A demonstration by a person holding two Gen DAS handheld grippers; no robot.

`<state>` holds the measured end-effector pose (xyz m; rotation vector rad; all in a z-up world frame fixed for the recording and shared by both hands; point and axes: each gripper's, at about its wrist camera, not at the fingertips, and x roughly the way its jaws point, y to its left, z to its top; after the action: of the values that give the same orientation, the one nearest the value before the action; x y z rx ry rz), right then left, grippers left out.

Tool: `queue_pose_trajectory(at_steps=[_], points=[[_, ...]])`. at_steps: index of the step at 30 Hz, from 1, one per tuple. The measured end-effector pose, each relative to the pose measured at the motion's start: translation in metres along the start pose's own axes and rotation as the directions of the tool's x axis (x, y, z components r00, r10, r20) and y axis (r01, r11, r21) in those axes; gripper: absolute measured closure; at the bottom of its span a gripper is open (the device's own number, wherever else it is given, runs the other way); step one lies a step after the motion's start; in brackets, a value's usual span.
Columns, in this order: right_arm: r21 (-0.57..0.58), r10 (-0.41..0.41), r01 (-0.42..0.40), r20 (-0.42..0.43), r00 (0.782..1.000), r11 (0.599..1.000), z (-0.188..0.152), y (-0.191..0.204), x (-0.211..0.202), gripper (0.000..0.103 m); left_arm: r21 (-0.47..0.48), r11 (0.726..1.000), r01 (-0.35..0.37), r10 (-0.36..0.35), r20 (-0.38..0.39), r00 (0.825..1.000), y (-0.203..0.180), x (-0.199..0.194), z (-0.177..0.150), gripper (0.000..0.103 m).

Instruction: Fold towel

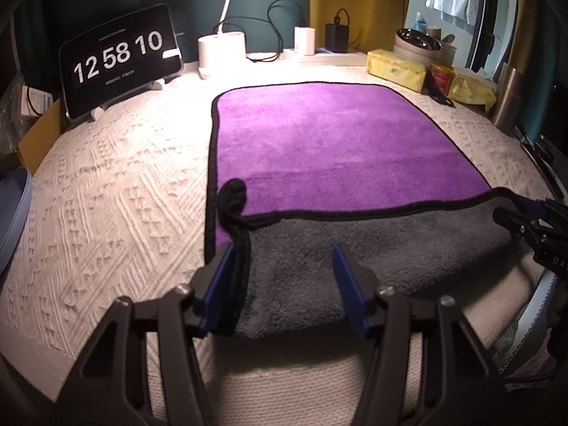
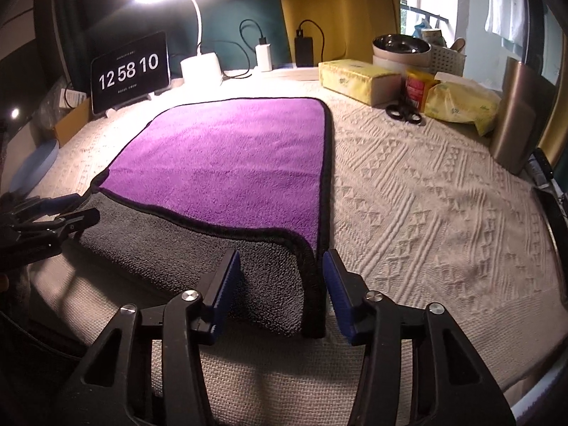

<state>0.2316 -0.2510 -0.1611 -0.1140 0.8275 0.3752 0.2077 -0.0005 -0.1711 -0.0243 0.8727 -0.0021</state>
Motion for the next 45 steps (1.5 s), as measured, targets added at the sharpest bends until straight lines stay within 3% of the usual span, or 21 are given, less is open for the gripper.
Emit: queue_pose_trajectory(at_steps=[3, 6, 8, 10, 19, 28, 45], points=[[-0.01, -0.01, 0.01, 0.005, 1.0, 1.0, -0.001, 0.002, 0.001, 0.083, 0.019, 1.0, -0.021, 0.021, 0.011, 1.0, -0.002, -0.002, 0.0, 0.061], [-0.041, -0.026, 0.026, 0.018, 1.0, 0.999, -0.003, 0.008, 0.001, 0.095, 0.024, 0.999, -0.038, 0.037, 0.026, 0.999, -0.003, -0.004, -0.002, 0.078], [-0.056, -0.04, 0.042, 0.037, 0.998, 0.998, -0.003, 0.01, -0.003, 0.097, 0.014, 0.999, -0.034, 0.033, 0.034, 0.999, -0.002, -0.007, -0.002, 0.09], [-0.065, -0.054, 0.059, 0.065, 0.996, 0.996, -0.001, 0.011, -0.01, 0.097, 0.009, 1.0, -0.017, 0.016, 0.042, 0.999, -0.002, -0.011, -0.002, 0.093], [-0.112, -0.079, 0.103, 0.204, 0.976, 0.988, 0.017, 0.02, -0.045, 0.098, -0.006, 1.0, 0.016, -0.016, 0.114, 0.993, -0.002, -0.037, 0.009, 0.095], [-0.126, -0.079, 0.12, 0.29, 0.954, 0.985, 0.043, 0.02, -0.057, 0.098, -0.021, 1.0, 0.024, -0.019, 0.209, 0.978, 0.006, -0.057, 0.036, 0.095], [-0.123, -0.057, 0.103, 0.333, 0.941, 0.987, 0.121, 0.001, -0.003, 0.098, -0.044, 0.999, 0.029, -0.016, 0.271, 0.962, 0.032, -0.016, 0.109, 0.095]])
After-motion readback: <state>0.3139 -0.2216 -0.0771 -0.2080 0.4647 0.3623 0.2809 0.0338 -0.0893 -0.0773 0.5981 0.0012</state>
